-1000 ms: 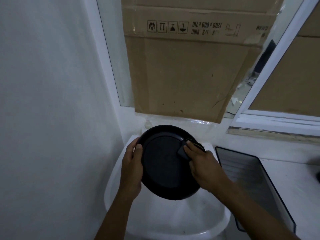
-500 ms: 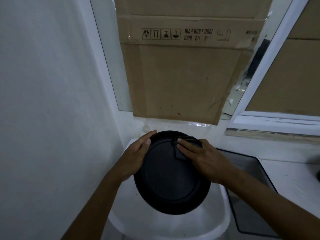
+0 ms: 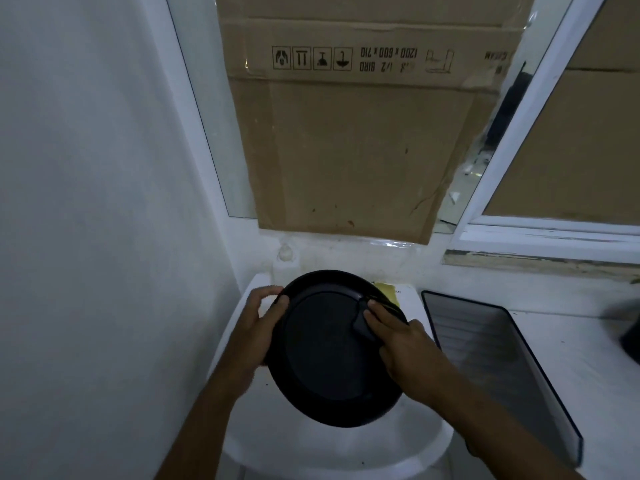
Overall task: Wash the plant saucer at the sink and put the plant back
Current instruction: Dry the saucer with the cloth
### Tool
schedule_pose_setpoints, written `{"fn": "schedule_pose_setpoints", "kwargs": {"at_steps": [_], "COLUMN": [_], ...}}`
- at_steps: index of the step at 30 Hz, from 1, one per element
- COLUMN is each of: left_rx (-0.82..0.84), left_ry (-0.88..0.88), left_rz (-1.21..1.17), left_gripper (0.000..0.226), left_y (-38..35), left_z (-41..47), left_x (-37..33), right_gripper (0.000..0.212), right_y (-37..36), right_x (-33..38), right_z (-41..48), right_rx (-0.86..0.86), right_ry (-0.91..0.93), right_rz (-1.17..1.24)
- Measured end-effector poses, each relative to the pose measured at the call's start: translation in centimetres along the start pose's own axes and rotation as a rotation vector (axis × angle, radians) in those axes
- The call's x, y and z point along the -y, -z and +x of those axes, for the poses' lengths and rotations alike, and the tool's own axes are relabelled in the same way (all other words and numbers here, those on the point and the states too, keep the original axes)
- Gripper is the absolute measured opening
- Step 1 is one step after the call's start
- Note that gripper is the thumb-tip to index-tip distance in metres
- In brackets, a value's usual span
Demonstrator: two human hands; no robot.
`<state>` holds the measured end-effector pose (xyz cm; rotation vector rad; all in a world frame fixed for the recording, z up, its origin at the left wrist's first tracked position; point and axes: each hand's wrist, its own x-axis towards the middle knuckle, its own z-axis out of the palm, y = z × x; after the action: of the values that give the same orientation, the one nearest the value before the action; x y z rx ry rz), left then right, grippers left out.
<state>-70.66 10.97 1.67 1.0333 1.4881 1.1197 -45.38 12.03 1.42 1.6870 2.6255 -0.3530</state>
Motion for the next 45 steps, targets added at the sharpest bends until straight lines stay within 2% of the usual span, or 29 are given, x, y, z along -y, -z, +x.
{"fn": "schedule_pose_setpoints", "kwargs": {"at_steps": [3, 6, 8, 12, 16, 19, 22, 24, 27, 28, 31, 33, 35, 38, 40, 42, 45], "left_rx": [0.125, 0.302, 0.339, 0.215, -0.098, -0.313, -0.393, -0.308, -0.119, -0.054, 0.178, 0.256, 0.186, -0.038, -0.201, -0.380, -0.578], "left_ry": [0.051, -0.004, -0.048, -0.150, -0.186, -0.142, -0.059, -0.058, -0.003, 0.021, 0.052, 0.012, -0.079, -0.173, -0.179, -0.180, -0.160], "left_rz": [0.067, 0.191, 0.275, 0.306, 0.175, 0.044, -0.030, -0.093, -0.274, -0.279, -0.067, 0.081, 0.161, 0.165, 0.073, 0.003, -0.118], "left_gripper": [0.048, 0.051, 0.048, 0.031, 0.033, 0.036, 0.036, 0.030, 0.014, 0.018, 0.037, 0.047, 0.046, 0.039, 0.033, 0.028, 0.035], "left_y": [1.2, 1.2, 1.1, 0.6, -0.5, -2.2, -3.9, -3.8, -1.4, -0.4, 1.3, 1.3, 1.0, 0.0, -1.0, -2.2, -4.3], "left_z": [1.6, 2.8, 3.2, 2.6, 0.7, -0.8, -2.0, -2.1, -0.9, -0.3, 1.6, 2.6, 2.7, 1.7, 0.9, 0.3, -0.6], "left_x": [-1.8, -2.8, -2.8, -2.1, -0.4, 0.8, 1.9, 2.0, 0.6, -0.3, -3.0, -3.8, -3.8, -2.9, -2.2, -1.6, 0.0], "right_gripper": [0.061, 0.059, 0.060, 0.066, 0.054, 0.053, 0.049, 0.047, 0.042, 0.042, 0.043, 0.043, 0.043, 0.044, 0.046, 0.050, 0.049], "right_y": [1.1, 1.9, 2.2, 2.6, 2.5, 0.3, -1.6, -1.3, 0.2, 0.8, 2.1, 2.5, 2.8, 2.8, 2.1, 0.5, -1.9], "right_x": [-0.2, -0.1, -0.2, -0.5, -0.3, 0.4, 1.0, 0.8, -0.2, -0.6, -0.5, -0.3, 0.0, 0.2, 0.8, 1.9, 4.4], "right_z": [-0.1, 0.0, 0.1, 0.7, 0.4, 0.0, -0.1, -0.1, -0.2, -0.2, 0.0, 0.3, 0.7, 1.1, 0.9, 0.5, -0.4], "right_rx": [-0.042, -0.079, -0.062, -0.052, -0.273, -0.185, -0.215, -0.210, -0.292, -0.309, -0.340, -0.359, -0.373, -0.426, -0.440, -0.361, -0.290], "right_ry": [0.094, 0.210, 0.222, 0.196, 0.229, 0.040, -0.086, -0.099, 0.018, 0.056, 0.146, 0.193, 0.219, 0.192, 0.102, -0.038, -0.199], "right_rz": [-0.029, -0.076, -0.114, -0.152, -0.217, 0.044, 0.157, 0.125, 0.044, 0.026, -0.054, -0.118, -0.149, -0.168, -0.072, 0.080, 0.311]}}
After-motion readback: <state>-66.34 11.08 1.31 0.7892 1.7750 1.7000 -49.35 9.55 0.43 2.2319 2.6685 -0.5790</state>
